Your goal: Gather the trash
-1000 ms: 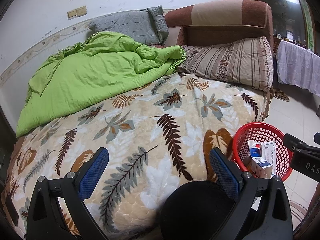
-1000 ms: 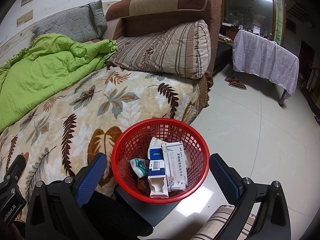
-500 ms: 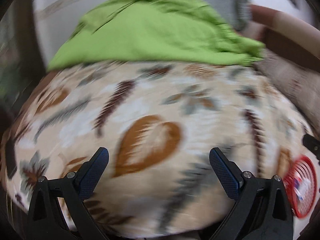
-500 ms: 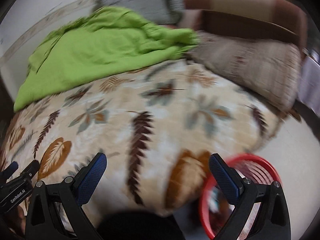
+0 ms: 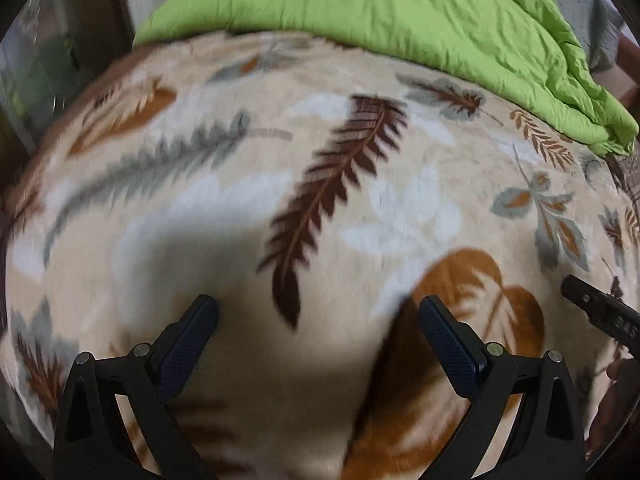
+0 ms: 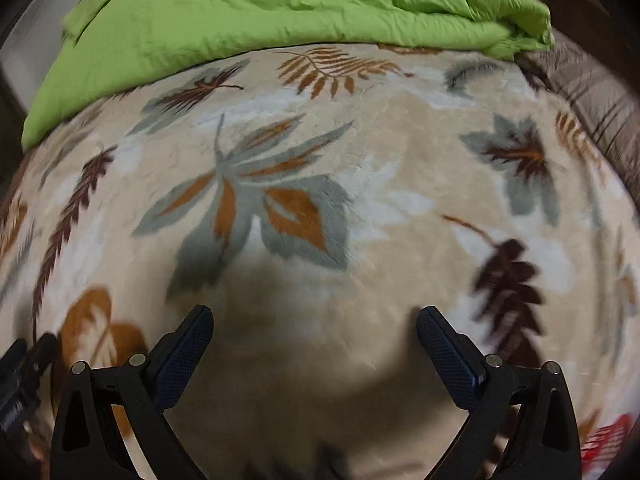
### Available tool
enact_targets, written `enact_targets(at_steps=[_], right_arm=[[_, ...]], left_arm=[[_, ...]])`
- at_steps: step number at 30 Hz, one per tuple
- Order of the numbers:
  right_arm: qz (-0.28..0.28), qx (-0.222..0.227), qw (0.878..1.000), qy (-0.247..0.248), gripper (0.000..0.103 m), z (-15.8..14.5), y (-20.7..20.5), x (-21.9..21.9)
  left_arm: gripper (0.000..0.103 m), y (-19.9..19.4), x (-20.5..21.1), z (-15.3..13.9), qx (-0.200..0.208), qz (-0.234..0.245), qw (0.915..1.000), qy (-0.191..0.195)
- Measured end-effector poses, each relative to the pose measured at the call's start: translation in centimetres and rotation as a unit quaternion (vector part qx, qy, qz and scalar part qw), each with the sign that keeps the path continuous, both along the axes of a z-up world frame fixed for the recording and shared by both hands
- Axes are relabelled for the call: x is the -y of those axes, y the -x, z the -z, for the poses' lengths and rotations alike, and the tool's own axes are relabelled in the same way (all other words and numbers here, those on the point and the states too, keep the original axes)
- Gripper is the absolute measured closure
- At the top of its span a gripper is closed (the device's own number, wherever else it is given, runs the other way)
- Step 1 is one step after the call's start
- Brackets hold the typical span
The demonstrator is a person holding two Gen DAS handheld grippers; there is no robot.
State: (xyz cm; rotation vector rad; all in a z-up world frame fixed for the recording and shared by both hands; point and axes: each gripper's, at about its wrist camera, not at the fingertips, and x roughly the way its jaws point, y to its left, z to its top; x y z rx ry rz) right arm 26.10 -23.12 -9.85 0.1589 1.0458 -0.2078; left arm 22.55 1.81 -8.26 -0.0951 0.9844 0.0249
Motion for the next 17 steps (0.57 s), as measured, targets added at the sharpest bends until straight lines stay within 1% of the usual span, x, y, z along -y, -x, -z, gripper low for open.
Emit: enact_targets(at_steps=[1, 2, 3, 6, 10, 14, 17], right_arm=[[0.005, 0.009, 1.000, 0.015, 0.000, 0.1, -0.2, -0.1], [0.006, 0.025, 0.999, 0.034, 0.000, 0.3, -0.3, -0.5], [0.004, 0.031, 0.999, 0.043, 0.000, 0.5, -0.3, -0.8], [0.005, 0.048, 0.998, 0.043, 0.000, 0.5, 0.0, -0.8], [0.004, 0.072, 0.996, 0.046, 0.000, 0.6, 0.5, -0.7], [0.004, 0.070, 0.996, 0.047, 0.000, 0.6, 0.0, -0.6], [0.003, 0.070, 0.996, 0.047, 0.000, 0.6, 0.0, -0.7]], left_arm=[[0.003, -0.7, 0.0, 0.3, 0.000, 0.004, 1.0000, -0.004], [0.001, -1.2, 0.1, 0.7, -0.003, 0.003, 0.9999, -0.012], [0.000, -1.6, 0.1, 0.9, -0.001, 0.005, 0.9998, -0.018], [0.000, -2.6, 0.2, 1.4, 0.021, 0.014, 0.9989, -0.039], [0.000, -3.4, -0.1, 1.7, 0.027, 0.013, 0.9990, -0.033], [0.000, -3.6, -0.3, 1.7, 0.034, 0.016, 0.9990, -0.024], [0.000, -3.6, -0.3, 1.7, 0.033, 0.016, 0.9990, -0.026]])
